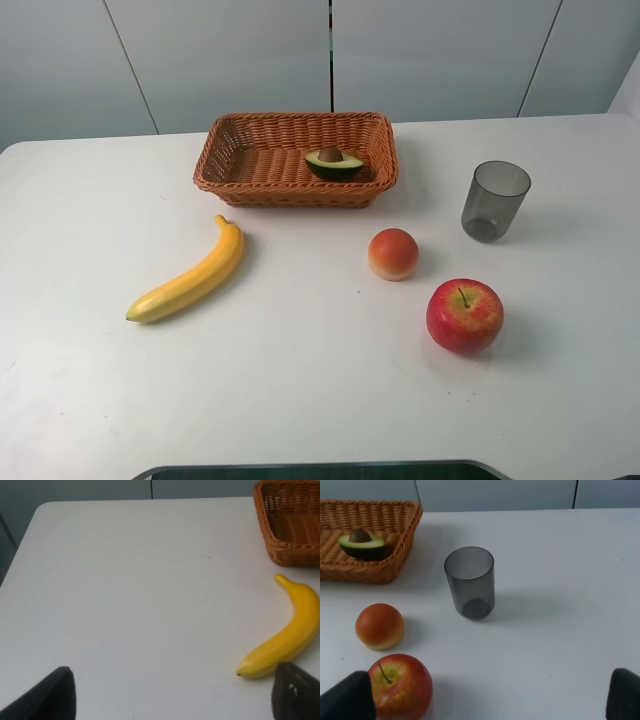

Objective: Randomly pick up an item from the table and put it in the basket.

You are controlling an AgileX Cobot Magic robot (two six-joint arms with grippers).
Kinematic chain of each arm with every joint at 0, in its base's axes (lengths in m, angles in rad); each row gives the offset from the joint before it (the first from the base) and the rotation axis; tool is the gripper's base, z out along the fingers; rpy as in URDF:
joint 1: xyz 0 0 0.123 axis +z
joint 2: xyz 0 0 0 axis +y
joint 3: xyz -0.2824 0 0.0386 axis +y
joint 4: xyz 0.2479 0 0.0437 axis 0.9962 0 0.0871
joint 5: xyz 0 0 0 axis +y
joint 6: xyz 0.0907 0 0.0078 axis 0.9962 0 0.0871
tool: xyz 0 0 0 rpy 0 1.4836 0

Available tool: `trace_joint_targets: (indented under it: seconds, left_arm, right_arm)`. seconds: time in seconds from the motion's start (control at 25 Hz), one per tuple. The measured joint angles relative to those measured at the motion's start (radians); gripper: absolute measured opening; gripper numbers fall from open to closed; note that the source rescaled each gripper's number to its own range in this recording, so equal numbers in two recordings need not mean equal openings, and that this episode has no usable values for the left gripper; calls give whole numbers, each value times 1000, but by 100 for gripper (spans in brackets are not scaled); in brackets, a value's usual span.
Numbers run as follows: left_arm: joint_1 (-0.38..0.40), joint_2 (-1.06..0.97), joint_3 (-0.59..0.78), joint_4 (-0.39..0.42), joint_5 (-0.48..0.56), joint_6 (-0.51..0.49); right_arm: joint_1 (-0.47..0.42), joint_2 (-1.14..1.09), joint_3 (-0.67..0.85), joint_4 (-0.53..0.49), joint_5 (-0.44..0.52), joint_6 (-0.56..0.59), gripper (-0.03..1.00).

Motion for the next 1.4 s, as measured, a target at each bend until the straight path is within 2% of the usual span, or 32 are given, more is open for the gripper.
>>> trace_joint_targets:
  seconds: [0.36,0.64,1.4]
  left_arm:
    - [0,0,0,0,0,0]
    - [0,0,0,0,0,0]
    - [0,0,0,0,0,0]
  right_arm:
    - [0,-4,0,7,-6,-2,100]
    - [0,-4,1,97,-6,-85,100]
    - [-32,-4,1,100,-6,-93,100]
